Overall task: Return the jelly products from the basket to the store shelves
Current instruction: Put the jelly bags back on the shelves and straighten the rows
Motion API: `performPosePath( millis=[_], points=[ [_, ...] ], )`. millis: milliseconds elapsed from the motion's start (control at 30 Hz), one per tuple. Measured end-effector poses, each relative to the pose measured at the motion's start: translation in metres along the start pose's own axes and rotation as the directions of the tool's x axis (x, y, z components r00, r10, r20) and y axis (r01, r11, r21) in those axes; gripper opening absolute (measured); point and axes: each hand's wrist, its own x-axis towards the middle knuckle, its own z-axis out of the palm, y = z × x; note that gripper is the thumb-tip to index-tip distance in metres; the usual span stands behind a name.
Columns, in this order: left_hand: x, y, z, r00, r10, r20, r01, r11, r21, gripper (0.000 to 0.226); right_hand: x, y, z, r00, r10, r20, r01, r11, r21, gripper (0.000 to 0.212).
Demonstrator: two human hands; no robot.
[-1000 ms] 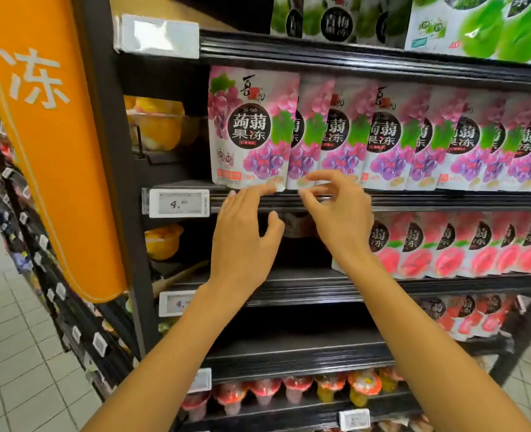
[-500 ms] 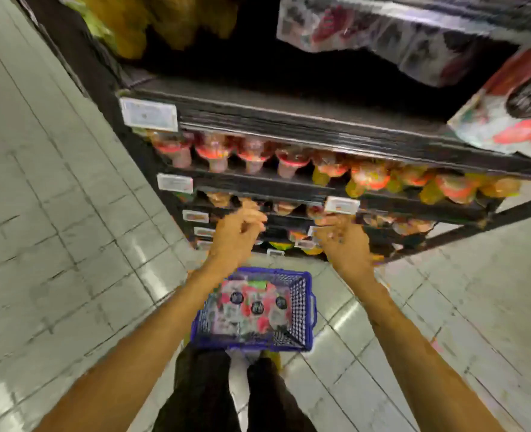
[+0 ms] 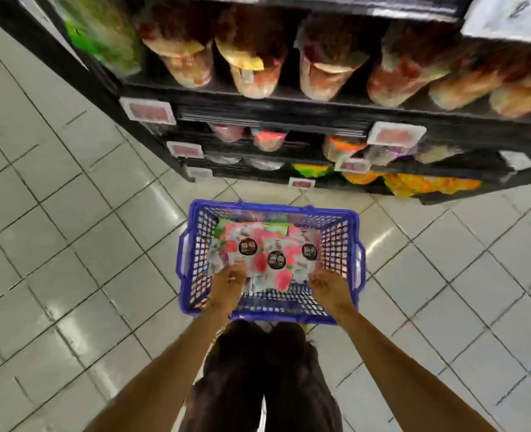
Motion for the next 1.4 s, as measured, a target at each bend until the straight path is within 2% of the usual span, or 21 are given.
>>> performPosePath(
  millis=[67,133,200,300,367,433,533,600,667,700,767,867,967,1033,1100,1200,1233,1333,1400],
  points=[
    [0.045,-0.029,0.016,0.996,-0.093,-0.015,0.092,0.996,-0.019,0.023,0.038,0.022,0.032,0.998,0.031,0.052,-0.027,0.997,-0.076,0.019],
    [0.088,-0.051,0.032,0.991,-0.118,-0.070,0.116,0.993,-0.032,0.022,0.077,0.044,0.063,0.993,0.082,0.080,-0.077,0.994,-0.073,0.022],
    [0.126,-0.069,0.044,0.983,-0.110,-0.149,0.115,0.993,0.024,0.017,0.112,0.059,0.094,0.990,0.133,0.038,-0.133,0.991,-0.016,0.025],
    [0.175,-0.087,0.062,0.987,-0.121,-0.102,0.136,0.978,0.159,0.024,0.156,0.072,0.136,0.972,0.231,0.044,-0.230,0.973,-0.038,0.043],
    [0.201,-0.094,0.075,0.975,-0.172,-0.138,0.208,0.928,0.311,0.039,0.179,0.076,0.158,0.956,0.289,0.058,-0.290,0.957,0.006,0.043],
    [0.217,-0.095,0.088,0.959,-0.178,-0.222,0.255,0.883,0.394,0.069,0.197,0.083,0.173,0.940,0.335,0.060,-0.340,0.932,0.124,0.039],
    [0.227,-0.091,0.096,0.949,-0.190,-0.251,0.264,0.916,0.302,0.062,0.204,0.093,0.182,0.922,0.380,0.068,-0.380,0.861,0.338,0.038],
    [0.222,-0.084,0.089,0.936,-0.295,-0.190,0.331,0.923,0.199,0.067,0.198,0.096,0.173,0.903,0.404,0.147,-0.427,0.801,0.419,0.035],
    [0.210,-0.076,0.076,0.901,-0.427,-0.083,0.428,0.904,-0.004,0.070,0.184,0.100,0.152,0.891,0.416,0.182,-0.453,0.783,0.427,0.038],
    [0.195,-0.066,0.067,0.890,-0.456,-0.026,0.451,0.887,-0.100,0.069,0.174,0.102,0.139,0.888,0.427,0.169,-0.455,0.772,0.443,0.041],
    [0.158,-0.042,0.044,0.906,-0.420,0.043,0.422,0.896,-0.135,0.072,0.147,0.099,0.107,0.889,0.434,0.149,-0.444,0.734,0.514,0.046],
    [0.089,0.003,0.010,0.943,-0.310,0.118,0.328,0.926,-0.189,0.089,0.085,0.076,0.048,0.926,0.354,0.129,-0.355,0.710,0.608,0.044],
    [0.006,0.070,-0.026,0.961,-0.211,0.179,0.253,0.931,-0.264,0.131,0.007,0.032,-0.021,0.976,0.213,0.048,-0.186,0.691,0.698,0.041],
    [-0.045,0.113,-0.048,0.976,-0.120,0.183,0.172,0.939,-0.298,0.153,-0.045,0.003,-0.066,0.991,0.132,-0.038,-0.064,0.691,0.720,0.054],
    [-0.089,0.155,-0.069,0.983,-0.026,0.181,0.085,0.940,-0.329,0.146,-0.091,-0.026,-0.107,0.988,0.075,-0.138,0.053,0.663,0.746,0.065],
    [-0.154,0.225,-0.099,0.970,0.109,0.219,-0.015,0.921,-0.390,0.113,-0.153,-0.074,-0.166,0.981,-0.022,-0.192,0.166,0.601,0.782,0.050],
    [-0.174,0.244,-0.108,0.959,0.174,0.224,-0.073,0.915,-0.398,0.110,-0.173,-0.091,-0.183,0.974,-0.056,-0.218,0.208,0.589,0.781,0.046],
    [-0.224,0.303,-0.135,0.915,0.351,0.198,-0.248,0.878,-0.410,0.139,-0.230,-0.137,-0.230,0.930,-0.154,-0.335,0.365,0.504,0.783,0.037],
    [-0.257,0.336,-0.152,0.895,0.407,0.182,-0.309,0.861,-0.404,0.147,-0.265,-0.160,-0.256,0.888,-0.203,-0.413,0.460,0.448,0.767,0.036]
  ],
)
